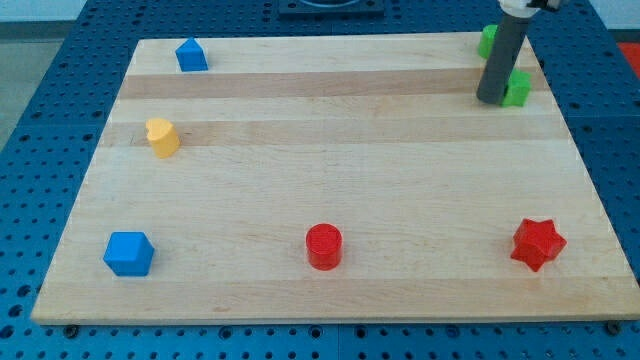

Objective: Move the blue triangle to the center right side of the board

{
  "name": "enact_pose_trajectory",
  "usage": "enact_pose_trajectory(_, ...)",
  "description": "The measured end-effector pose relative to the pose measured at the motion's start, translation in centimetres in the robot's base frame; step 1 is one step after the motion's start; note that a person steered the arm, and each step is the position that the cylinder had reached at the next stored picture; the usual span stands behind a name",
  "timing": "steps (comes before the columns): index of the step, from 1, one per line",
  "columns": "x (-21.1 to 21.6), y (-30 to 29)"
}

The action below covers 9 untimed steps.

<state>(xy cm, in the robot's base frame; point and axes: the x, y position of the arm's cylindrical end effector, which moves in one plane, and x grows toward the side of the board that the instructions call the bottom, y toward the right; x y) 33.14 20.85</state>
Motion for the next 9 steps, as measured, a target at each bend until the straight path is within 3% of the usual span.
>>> enact_pose_trajectory(2, 0.4, -0.5)
enact_pose_trajectory(3, 1.3, -3.6)
enact_pose_trajectory(6, 1.6, -22.5)
enact_pose_trajectory(9, -2.2, -45.0)
